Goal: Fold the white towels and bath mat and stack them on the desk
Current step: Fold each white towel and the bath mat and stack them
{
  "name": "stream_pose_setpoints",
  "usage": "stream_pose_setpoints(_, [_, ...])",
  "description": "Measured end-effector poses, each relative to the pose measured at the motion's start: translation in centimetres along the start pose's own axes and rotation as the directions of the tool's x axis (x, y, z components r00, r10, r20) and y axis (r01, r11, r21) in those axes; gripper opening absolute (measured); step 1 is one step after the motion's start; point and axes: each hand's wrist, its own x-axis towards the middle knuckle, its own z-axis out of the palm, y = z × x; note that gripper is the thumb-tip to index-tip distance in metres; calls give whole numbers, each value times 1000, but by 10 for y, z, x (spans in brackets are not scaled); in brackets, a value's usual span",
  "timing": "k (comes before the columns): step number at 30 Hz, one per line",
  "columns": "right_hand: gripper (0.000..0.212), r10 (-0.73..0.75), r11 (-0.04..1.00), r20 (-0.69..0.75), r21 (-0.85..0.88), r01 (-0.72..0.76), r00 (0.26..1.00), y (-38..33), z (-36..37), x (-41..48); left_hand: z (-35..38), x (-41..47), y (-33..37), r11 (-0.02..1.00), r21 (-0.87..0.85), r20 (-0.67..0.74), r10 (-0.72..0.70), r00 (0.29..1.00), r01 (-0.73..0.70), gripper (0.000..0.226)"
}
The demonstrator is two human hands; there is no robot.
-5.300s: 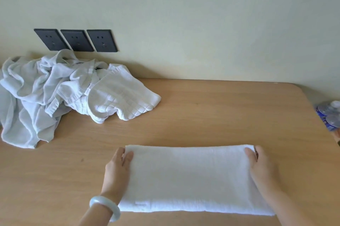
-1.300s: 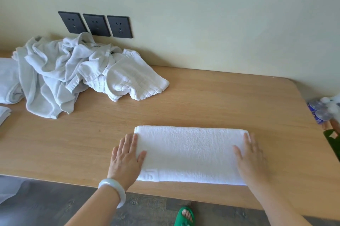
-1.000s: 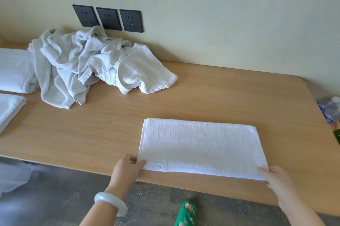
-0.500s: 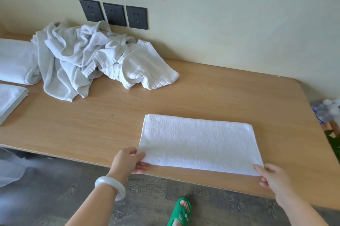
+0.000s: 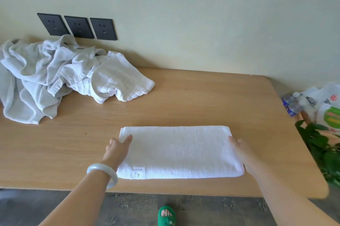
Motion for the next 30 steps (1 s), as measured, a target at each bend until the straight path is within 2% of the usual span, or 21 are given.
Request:
stream_pose_setpoints(2, [50, 88, 996, 49, -3, -88, 995, -8, 2, 10, 1, 9, 9, 996, -26, 22, -79, 997, 80, 63])
stream_pose_setpoints(4, [58, 120, 993, 107, -6, -120, 987, -9, 2, 15, -1, 11, 11, 991, -63, 74, -112, 991, 117, 51])
stream_pose_setpoints(7, [43, 34, 999, 124, 13, -36, 992, -5, 6, 23, -6, 9, 6, 993, -59, 146, -93, 985, 103, 36])
stream_pose_setpoints(10, [22, -107, 994, 139, 19, 105, 985, -28, 13, 17, -22, 6, 4, 991, -101, 142, -69, 987, 84, 31])
stream_pose_setpoints(13, [19, -272, 962, 175, 69, 264, 946, -68, 28, 7, -49, 6, 1, 981, -187, 47, -45, 998, 53, 26])
stream_pose_setpoints(19, [18, -462, 887, 267, 143, 439, 846, -157, 82, -16, -137, -5, -12, 956, -293, -165, -13, 986, -37, 19])
stream_pose_setpoints(23, [21, -541, 840, 313, 171, 514, 781, -217, 135, -48, -203, -23, -38, 941, -328, -334, -34, 942, -82, 13])
stream_pose_setpoints(26, [32, -603, 796, 342, 191, 575, 721, -256, 186, -85, -255, -34, -75, 922, -378, -427, -94, 899, -83, 15])
stream_pose_setpoints(30, [32, -693, 704, 390, 184, 686, 606, -300, 258, -153, -325, -45, -140, 917, -394, -504, -168, 847, -53, 19])
